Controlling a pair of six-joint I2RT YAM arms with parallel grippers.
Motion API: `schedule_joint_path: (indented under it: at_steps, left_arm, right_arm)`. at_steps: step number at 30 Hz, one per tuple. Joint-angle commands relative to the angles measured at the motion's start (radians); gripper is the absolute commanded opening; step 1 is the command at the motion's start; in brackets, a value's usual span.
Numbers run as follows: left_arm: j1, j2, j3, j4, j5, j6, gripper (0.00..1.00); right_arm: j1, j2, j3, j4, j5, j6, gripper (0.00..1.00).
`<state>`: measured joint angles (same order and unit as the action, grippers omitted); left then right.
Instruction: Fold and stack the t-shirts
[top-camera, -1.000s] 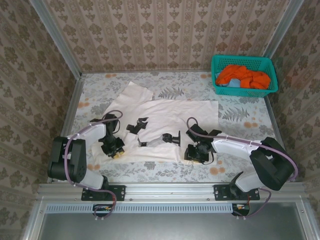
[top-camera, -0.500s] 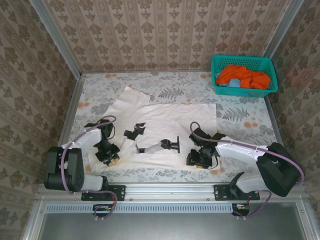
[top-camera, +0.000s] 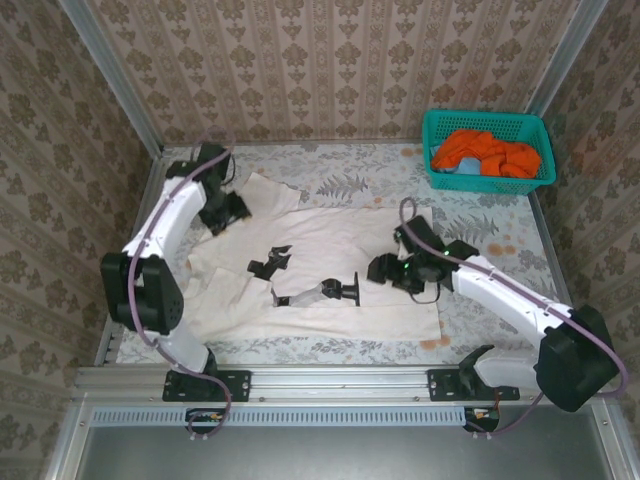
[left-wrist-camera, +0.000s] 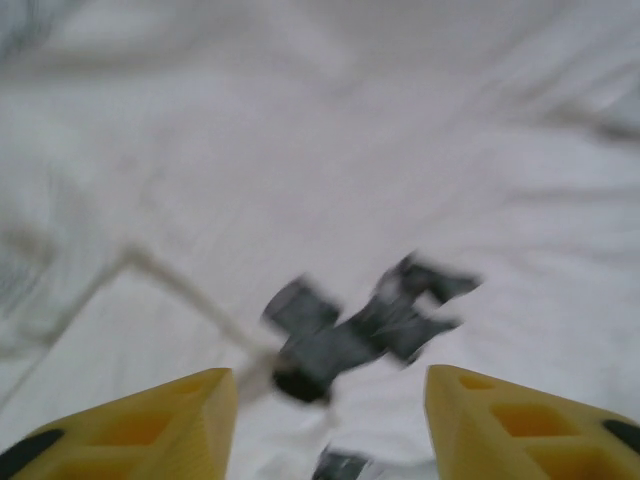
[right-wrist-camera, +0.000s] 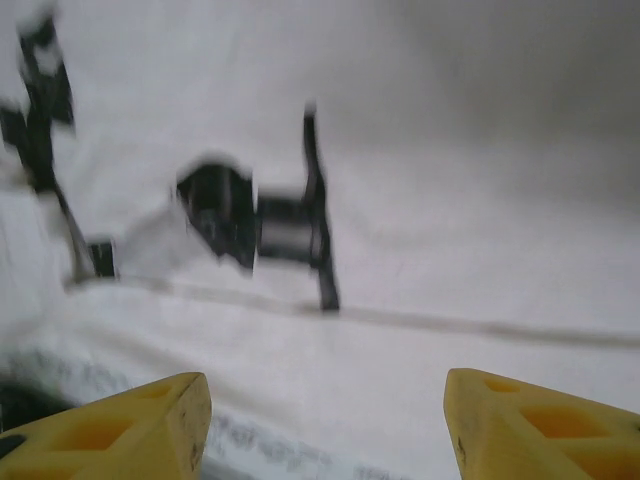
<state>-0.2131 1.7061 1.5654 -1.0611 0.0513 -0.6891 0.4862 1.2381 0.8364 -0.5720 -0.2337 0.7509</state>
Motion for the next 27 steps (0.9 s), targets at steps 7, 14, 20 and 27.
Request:
schedule_joint_path:
  at_steps: [7,14,20,27]
  left_arm:
    - [0.0,0.497,0.563,0.092,-0.033,0.151,0.62]
    - [0.053,0.939,1.142,0.074,-0.024,0.245,0.59]
    - [0.076,0.978,1.076,0.256,-0.028,0.297,0.57]
    - [0.073,1.042,1.103,0.284,-0.02,0.298,0.54]
  right_arm:
    - [-0.074,-0.039,0.105,-0.014,0.259,-0.276,0.69]
    - [-0.101,-0.057,0.011,0.179,0.335,-0.132,0.68]
    - [-0.106,0.064,0.13,0.143,0.412,-0.11,0.68]
    - [-0.145,0.203,0.257,0.09,0.364,-0.154,0.68]
